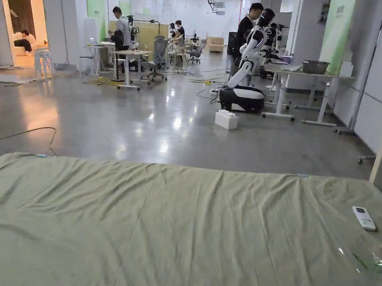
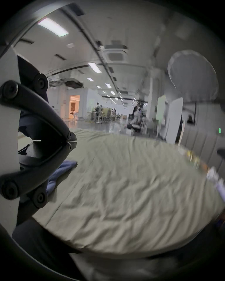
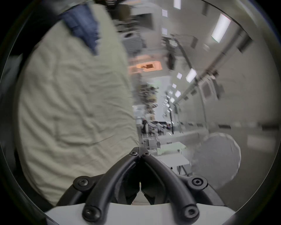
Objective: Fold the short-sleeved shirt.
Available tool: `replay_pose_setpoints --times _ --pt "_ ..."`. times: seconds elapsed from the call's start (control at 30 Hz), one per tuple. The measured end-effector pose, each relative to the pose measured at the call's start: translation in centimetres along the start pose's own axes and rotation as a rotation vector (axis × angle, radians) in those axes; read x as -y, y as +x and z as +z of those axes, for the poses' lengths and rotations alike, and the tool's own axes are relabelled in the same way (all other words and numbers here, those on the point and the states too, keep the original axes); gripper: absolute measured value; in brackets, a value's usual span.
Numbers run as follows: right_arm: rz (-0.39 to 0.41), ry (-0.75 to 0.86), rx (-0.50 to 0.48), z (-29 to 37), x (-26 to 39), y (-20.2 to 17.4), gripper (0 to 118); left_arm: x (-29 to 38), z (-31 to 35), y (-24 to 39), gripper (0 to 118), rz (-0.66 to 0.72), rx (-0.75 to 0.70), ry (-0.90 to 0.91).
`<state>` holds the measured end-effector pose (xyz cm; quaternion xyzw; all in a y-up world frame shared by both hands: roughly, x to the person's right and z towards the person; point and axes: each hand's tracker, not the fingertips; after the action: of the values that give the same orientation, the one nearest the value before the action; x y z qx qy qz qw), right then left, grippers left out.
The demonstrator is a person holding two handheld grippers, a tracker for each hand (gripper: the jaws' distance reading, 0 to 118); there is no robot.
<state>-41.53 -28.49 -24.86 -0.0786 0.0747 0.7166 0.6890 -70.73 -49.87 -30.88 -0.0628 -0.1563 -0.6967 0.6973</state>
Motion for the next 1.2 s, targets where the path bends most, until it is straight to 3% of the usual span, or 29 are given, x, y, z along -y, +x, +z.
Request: replay_pose_setpoints --times 0.07,0.1,0.17,0.23,0.3,0.37,0.5,0.53,0.57,0.6,0.67,0.77,0.83,1.07,1.2 --pt "0.076 -0.001 -0.025 -0.1 -3.6 -2.4 1 -0.4 0.8 0.9 0 0.012 0.017 0.040" --pt "0.069 0.007 -0.018 -0.6 -3.0 -2.9 1 -0.6 2.1 0.8 0 0.036 0.073 0.011" --pt "-0.034 -0.015 0.029 0.1 -3.1 0.1 1 -2.6 1.9 -1.6 0 0.116 0.045 0.028" --pt "-0.222 -0.031 0.091 0.4 -2.7 3.0 1 -5.7 0.6 -6.4 0 0.260 -0.056 0.053" --pt "-0.515 -0.051 0.162 1.4 -1.6 8.9 1 -10.8 0.8 -14.4 0 0.550 -0.143 0.061" --pt "-0.866 -0.022 0.239 3.1 0.1 12.6 1 -14.9 3.0 -23.6 0 0.905 -0.198 0.136" --pt "-1.599 0.093 0.300 5.8 4.1 12.6 1 -15.2 10.1 -37.8 0 1.621 -0.097 0.315" --pt "-1.689 0.128 0.288 6.4 4.4 11.7 1 -14.1 11.6 -38.8 0 1.722 -0.041 0.364" --pt "-1.844 0.042 0.252 6.4 4.9 10.7 1 -13.4 12.1 -39.6 0 1.801 -0.009 0.372" --pt "-1.752 -0.013 0.207 6.4 4.8 10.5 1 -13.7 10.5 -38.7 0 1.777 -0.058 0.291" --pt "-1.634 0.001 0.258 6.8 4.4 10.5 1 -13.9 10.6 -37.2 0 1.689 -0.089 0.280" --pt "-1.533 0.043 0.277 7.1 4.0 11.1 1 -14.3 11.4 -37.1 0 1.649 -0.105 0.304" --pt "-1.591 0.034 0.255 6.8 4.2 11.2 1 -14.5 11.4 -37.2 0 1.629 -0.112 0.310" --pt "-1.586 0.052 0.238 6.5 3.5 11.5 1 -14.7 11.3 -36.9 0 1.608 -0.096 0.302" --pt "-1.642 0.044 0.220 6.9 3.7 12.0 1 -14.4 11.1 -36.3 0 1.592 -0.092 0.292"
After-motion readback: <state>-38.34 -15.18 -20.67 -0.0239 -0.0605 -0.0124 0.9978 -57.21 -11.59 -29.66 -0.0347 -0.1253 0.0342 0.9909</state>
